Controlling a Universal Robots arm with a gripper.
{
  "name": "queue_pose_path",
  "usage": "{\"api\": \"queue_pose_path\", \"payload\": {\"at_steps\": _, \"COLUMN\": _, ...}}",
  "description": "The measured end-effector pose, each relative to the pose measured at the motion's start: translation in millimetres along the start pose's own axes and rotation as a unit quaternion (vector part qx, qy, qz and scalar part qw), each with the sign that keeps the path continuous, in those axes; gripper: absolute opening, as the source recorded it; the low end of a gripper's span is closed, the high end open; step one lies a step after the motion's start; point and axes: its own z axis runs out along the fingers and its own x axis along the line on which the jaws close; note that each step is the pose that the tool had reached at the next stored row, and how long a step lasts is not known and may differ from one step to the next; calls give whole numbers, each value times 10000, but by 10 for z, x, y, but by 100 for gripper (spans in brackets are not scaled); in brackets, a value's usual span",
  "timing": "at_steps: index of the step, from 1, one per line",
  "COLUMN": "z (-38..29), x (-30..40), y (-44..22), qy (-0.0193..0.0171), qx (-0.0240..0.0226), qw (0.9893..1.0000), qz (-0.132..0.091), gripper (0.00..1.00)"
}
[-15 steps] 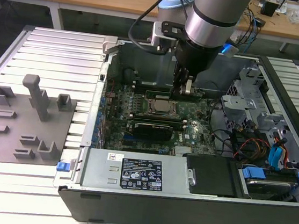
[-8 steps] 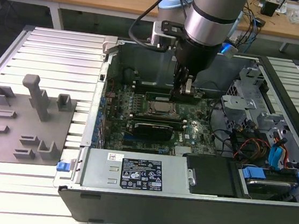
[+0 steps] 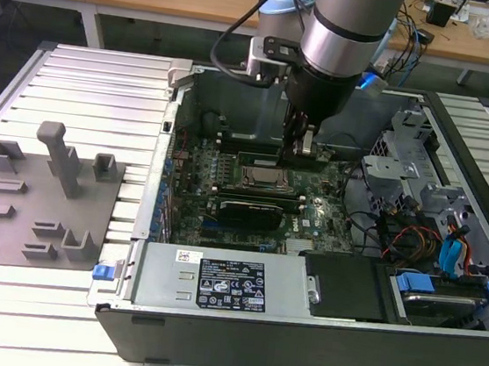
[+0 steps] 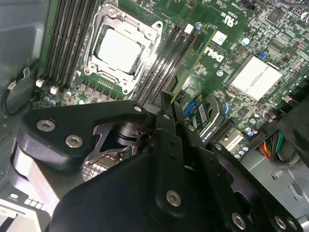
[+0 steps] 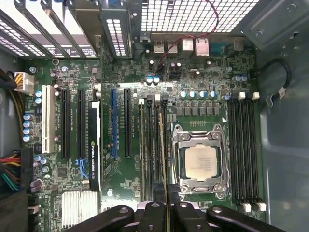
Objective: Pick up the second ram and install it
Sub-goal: 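Insert the second ram into the second slot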
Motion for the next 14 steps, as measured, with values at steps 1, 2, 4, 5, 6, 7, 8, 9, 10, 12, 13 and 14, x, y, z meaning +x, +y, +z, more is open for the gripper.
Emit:
{"api": "queue_pose_path", "payload": {"at_steps": 1, "z": 8, "x": 0, "y": -1, "qy": 0, "qx": 0, "qw": 10000, "qz": 0, "gripper": 14}}
{"api": "queue_pose_path", "payload": {"at_steps": 2, "z": 11, "x": 1, "y": -1, "qy": 0, "qx": 0, "qw": 10000, "qz": 0, "gripper": 14}}
{"api": "queue_pose_path", "payload": {"at_steps": 4, "z": 21, "x": 1, "y": -1, "qy": 0, "qx": 0, "qw": 10000, "qz": 0, "gripper": 14}}
{"api": "queue_pose_path", "payload": {"at_steps": 5, "z": 26, "x": 1, "y": -2, "qy": 0, "qx": 0, "qw": 10000, "qz": 0, "gripper": 14}}
{"api": "queue_pose_path", "payload": {"at_steps": 6, "z": 33, "x": 1, "y": -2, "qy": 0, "qx": 0, "qw": 10000, "qz": 0, "gripper": 14}}
{"api": "queue_pose_path", "payload": {"at_steps": 7, "z": 38, "x": 2, "y": -3, "qy": 0, "qx": 0, "qw": 10000, "qz": 0, "gripper": 14}}
{"api": "queue_pose_path", "payload": {"at_steps": 8, "z": 41, "x": 2, "y": -3, "qy": 0, "qx": 0, "qw": 10000, "qz": 0, "gripper": 14}}
{"api": "queue_pose_path", "payload": {"at_steps": 9, "z": 47, "x": 2, "y": -3, "qy": 0, "qx": 0, "qw": 10000, "qz": 0, "gripper": 14}}
{"api": "queue_pose_path", "payload": {"at_steps": 10, "z": 51, "x": 2, "y": -4, "qy": 0, "qx": 0, "qw": 10000, "qz": 0, "gripper": 14}}
{"api": "queue_pose_path", "payload": {"at_steps": 12, "z": 61, "x": 3, "y": -4, "qy": 0, "qx": 0, "qw": 10000, "qz": 0, "gripper": 14}}
{"api": "queue_pose_path", "payload": {"at_steps": 13, "z": 64, "x": 3, "y": -5, "qy": 1, "qx": 0, "qw": 10000, "qz": 0, "gripper": 14}}
{"api": "queue_pose_path", "payload": {"at_steps": 14, "z": 68, "x": 3, "y": -5, "qy": 1, "qx": 0, "qw": 10000, "qz": 0, "gripper": 14}}
